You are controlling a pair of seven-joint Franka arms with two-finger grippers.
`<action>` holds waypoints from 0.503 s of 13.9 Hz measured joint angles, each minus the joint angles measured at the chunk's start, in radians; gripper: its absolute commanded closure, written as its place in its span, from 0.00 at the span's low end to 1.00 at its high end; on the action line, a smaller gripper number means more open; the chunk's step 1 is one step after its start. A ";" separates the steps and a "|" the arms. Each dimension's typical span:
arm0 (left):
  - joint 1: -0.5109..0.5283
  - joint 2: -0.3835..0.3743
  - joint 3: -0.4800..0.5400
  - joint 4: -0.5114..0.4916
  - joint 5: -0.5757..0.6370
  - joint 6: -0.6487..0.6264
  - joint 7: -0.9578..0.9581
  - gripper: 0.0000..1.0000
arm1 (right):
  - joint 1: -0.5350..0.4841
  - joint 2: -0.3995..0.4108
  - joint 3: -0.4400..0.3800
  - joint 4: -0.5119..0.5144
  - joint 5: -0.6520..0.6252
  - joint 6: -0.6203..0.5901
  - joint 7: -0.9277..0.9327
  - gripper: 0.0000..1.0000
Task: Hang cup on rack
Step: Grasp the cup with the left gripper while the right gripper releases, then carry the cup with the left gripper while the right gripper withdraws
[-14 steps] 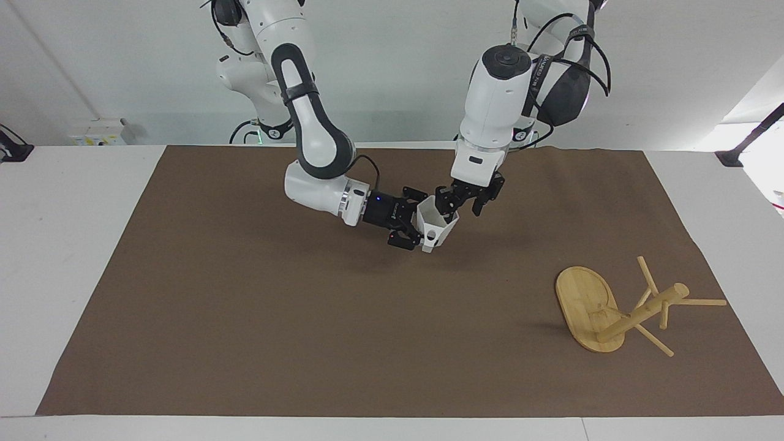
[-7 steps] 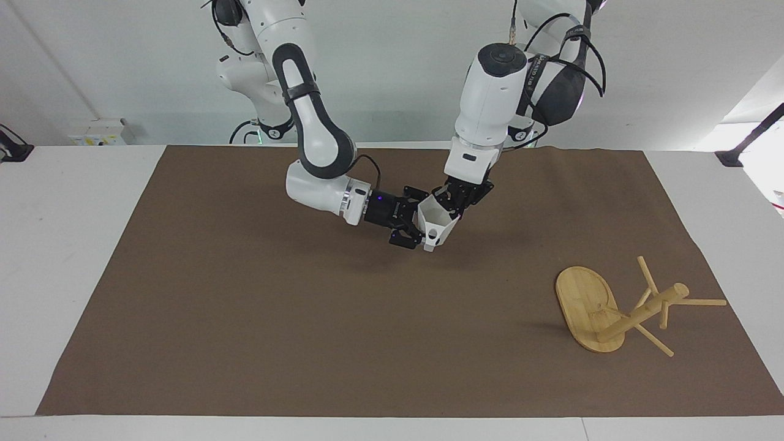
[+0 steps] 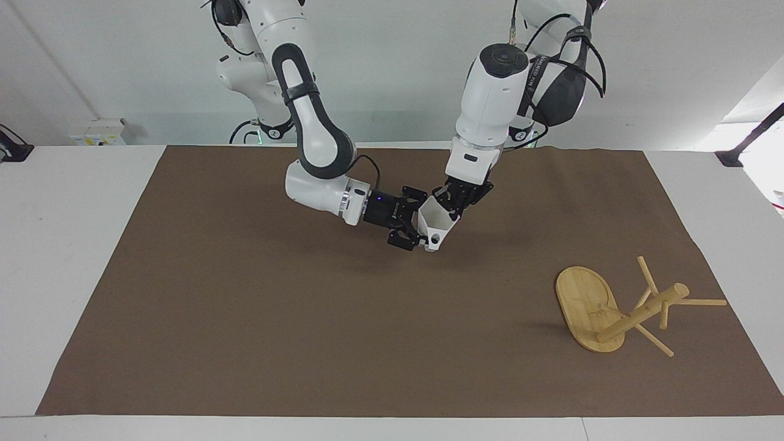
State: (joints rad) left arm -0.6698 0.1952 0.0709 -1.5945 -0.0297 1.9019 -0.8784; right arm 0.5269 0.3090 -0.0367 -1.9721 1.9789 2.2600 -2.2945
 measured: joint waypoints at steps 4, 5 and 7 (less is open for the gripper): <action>0.007 0.000 0.004 0.000 0.000 0.002 -0.055 1.00 | -0.066 -0.003 -0.004 -0.018 -0.027 -0.040 -0.009 0.00; 0.010 0.000 0.008 0.000 0.001 0.013 -0.089 1.00 | -0.116 -0.005 -0.005 -0.026 -0.090 -0.084 -0.011 0.00; 0.056 -0.001 0.012 -0.021 0.001 0.120 -0.148 1.00 | -0.264 -0.010 -0.011 -0.031 -0.283 -0.212 -0.011 0.00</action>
State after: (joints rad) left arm -0.6139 0.1941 0.0832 -1.6154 -0.0289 2.0221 -1.0264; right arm 0.2629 0.2987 -0.0482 -2.0034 1.6963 2.0483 -2.3056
